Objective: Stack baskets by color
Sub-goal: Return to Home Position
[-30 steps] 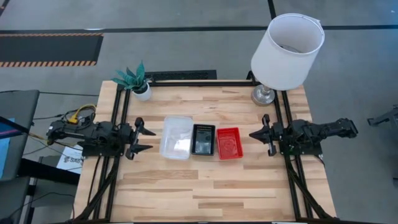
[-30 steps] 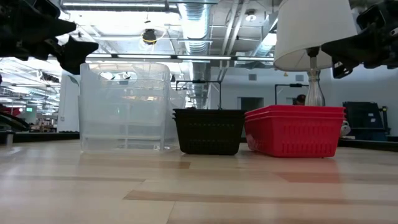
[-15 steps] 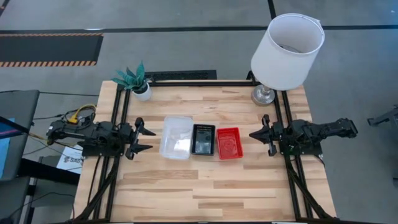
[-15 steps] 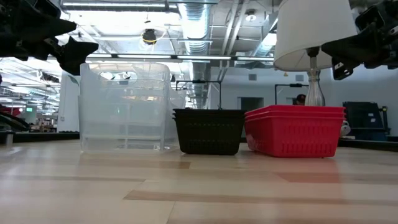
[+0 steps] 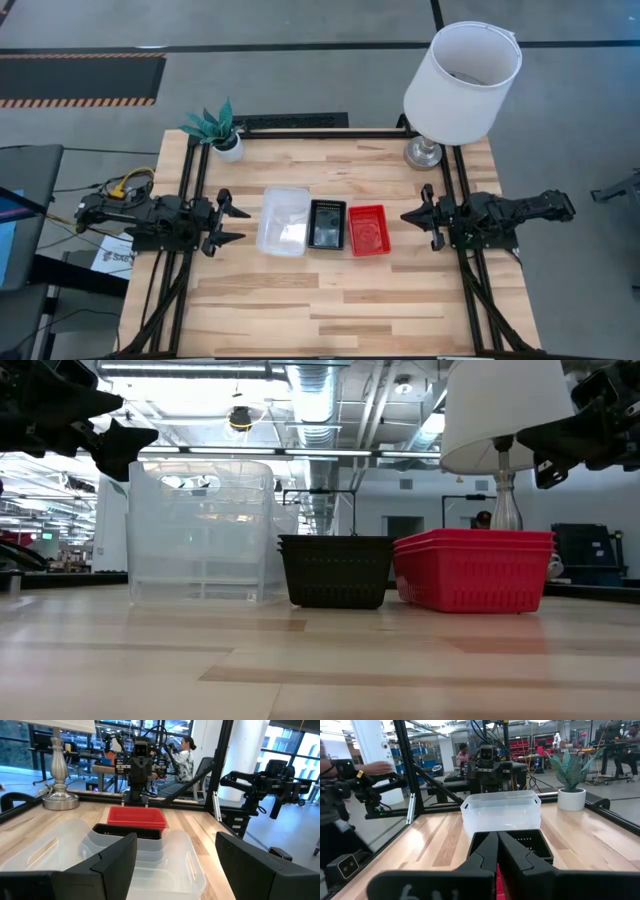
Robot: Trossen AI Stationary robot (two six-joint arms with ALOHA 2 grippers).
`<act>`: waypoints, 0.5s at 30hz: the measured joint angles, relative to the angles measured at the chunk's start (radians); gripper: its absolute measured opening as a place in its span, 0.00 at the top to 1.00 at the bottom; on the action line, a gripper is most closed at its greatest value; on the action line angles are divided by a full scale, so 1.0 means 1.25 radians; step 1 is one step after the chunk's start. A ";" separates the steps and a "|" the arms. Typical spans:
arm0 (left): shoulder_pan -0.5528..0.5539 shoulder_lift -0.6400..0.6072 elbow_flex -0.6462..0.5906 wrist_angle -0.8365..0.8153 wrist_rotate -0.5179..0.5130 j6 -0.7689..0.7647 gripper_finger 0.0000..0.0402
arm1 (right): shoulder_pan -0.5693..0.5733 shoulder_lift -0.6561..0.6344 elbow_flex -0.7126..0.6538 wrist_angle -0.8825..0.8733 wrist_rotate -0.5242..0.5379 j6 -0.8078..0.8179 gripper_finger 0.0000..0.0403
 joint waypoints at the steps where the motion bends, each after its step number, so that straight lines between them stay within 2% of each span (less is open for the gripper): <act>1: 0.000 0.000 0.000 0.000 0.000 -0.003 0.36 | 0.000 0.000 0.000 0.000 0.000 0.000 0.92; 15: 0.000 0.000 0.000 0.000 0.000 -0.002 0.36 | 0.000 0.000 0.000 0.000 0.001 0.000 0.92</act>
